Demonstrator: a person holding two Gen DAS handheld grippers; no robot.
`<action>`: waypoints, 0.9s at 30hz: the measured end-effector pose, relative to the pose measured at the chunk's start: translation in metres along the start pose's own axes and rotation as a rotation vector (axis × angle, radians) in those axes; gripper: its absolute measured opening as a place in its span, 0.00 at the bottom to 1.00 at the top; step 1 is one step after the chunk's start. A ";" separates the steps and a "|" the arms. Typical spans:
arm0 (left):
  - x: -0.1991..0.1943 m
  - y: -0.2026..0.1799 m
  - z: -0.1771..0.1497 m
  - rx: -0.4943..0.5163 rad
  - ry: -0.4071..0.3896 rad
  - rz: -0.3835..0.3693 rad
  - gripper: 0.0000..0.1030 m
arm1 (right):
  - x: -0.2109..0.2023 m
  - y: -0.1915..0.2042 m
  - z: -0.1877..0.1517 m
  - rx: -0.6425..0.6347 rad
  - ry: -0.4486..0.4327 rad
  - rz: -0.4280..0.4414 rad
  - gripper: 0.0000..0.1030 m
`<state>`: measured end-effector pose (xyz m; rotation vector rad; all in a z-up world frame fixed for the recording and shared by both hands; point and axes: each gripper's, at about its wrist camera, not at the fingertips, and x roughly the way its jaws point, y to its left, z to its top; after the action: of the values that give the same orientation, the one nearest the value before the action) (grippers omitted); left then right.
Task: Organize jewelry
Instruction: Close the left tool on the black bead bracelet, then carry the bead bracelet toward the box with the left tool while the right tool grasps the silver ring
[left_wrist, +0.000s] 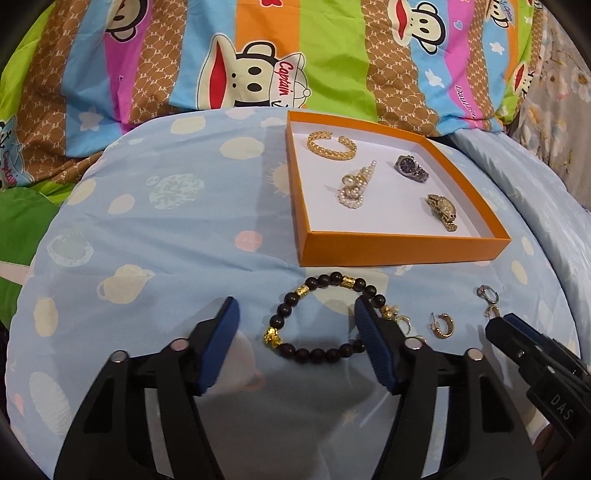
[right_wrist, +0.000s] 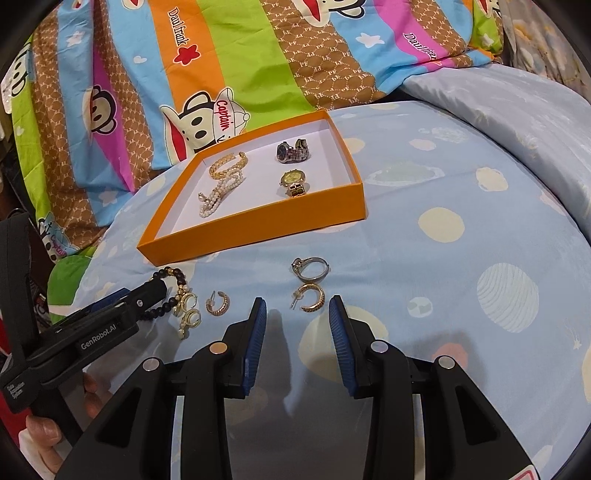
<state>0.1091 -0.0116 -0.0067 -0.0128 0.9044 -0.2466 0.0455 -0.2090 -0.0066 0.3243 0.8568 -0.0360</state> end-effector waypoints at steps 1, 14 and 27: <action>0.000 0.000 0.000 0.002 -0.001 -0.004 0.51 | 0.001 0.001 0.001 -0.003 0.001 -0.005 0.35; -0.002 0.004 -0.002 -0.018 0.000 -0.096 0.07 | 0.006 0.001 0.004 -0.002 0.007 -0.039 0.19; -0.016 0.007 -0.015 -0.025 -0.014 -0.101 0.07 | 0.010 -0.001 0.016 -0.014 -0.014 -0.057 0.39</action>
<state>0.0891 0.0000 -0.0042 -0.0839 0.8938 -0.3287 0.0635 -0.2140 -0.0043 0.2859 0.8521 -0.0847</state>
